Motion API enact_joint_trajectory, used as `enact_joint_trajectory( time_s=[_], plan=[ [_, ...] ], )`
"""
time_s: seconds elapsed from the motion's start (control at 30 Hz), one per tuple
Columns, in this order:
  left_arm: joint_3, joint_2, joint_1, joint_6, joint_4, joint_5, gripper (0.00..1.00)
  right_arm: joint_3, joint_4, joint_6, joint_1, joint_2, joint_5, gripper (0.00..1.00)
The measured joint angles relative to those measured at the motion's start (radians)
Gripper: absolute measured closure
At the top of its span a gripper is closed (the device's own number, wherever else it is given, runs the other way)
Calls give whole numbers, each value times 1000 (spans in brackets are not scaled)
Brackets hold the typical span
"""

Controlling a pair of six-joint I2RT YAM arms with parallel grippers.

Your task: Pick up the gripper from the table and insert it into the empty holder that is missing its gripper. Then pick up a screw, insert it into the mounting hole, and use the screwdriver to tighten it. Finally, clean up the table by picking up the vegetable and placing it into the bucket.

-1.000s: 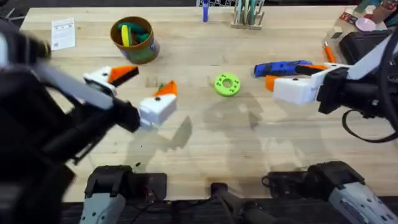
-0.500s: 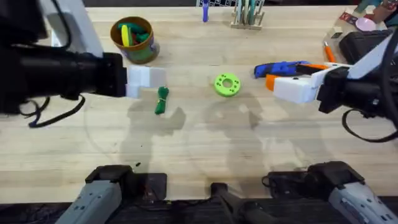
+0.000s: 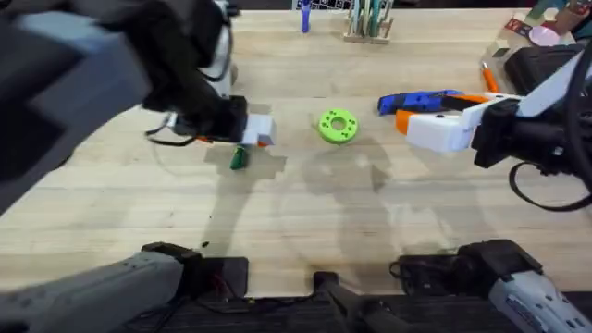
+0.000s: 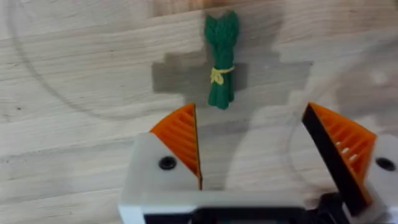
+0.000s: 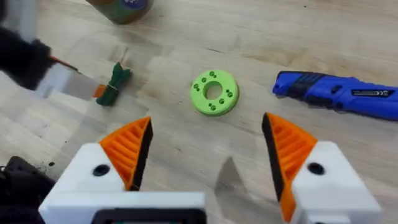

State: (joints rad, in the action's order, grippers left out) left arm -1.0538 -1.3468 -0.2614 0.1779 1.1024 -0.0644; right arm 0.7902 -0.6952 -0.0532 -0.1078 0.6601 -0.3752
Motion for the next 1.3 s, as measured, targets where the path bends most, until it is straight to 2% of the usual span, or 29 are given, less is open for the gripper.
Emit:
enact_joint_trajectory(
  time_s=[0.07, 0.2, 0.37, 0.5, 0.53, 0.57, 0.63, 0.7, 0.73, 0.77, 0.97, 1.1, 1.3],
  plan=[
    [0, -64, -15, 25, -22, 17, 14, 0, 0, 0, 0, 0, 5, 10],
    [0, -177, -15, 59, -91, 39, 14, 0, 0, 0, 0, 0, 9, 11],
    [0, -292, -15, 72, -165, 51, 14, 0, 0, 0, 0, 0, 12, 8],
    [-10, -361, -15, 77, -170, 53, 16, 0, 0, 0, 0, 0, 12, 8],
    [-15, -363, -15, 79, -177, 56, 70, 0, 0, 0, 0, 0, 12, 9],
    [-20, -369, -15, 81, -178, 55, 204, 0, 0, 0, 0, 0, 12, 9],
    [-26, -374, -16, 82, -177, 53, 494, 0, 0, 0, 0, 0, 12, 9],
    [-29, -374, -17, 85, -175, 54, 832, 0, 0, 0, 0, 0, 12, 9],
    [-32, -374, -17, 85, -172, 55, 948, 0, 0, 0, 0, 0, 12, 9],
    [-33, -374, -17, 89, -171, 56, 977, 0, 0, 0, 0, 0, 12, 9],
    [-33, -371, -15, 113, -147, 65, 983, 0, 0, 0, 0, 0, 12, 9],
    [-49, -322, -4, 116, -85, 72, 983, 0, 0, 0, 0, 0, 12, 9],
    [-210, -159, 36, 119, -49, 143, 984, 0, 0, 0, 0, 0, 12, 10]
  ],
)
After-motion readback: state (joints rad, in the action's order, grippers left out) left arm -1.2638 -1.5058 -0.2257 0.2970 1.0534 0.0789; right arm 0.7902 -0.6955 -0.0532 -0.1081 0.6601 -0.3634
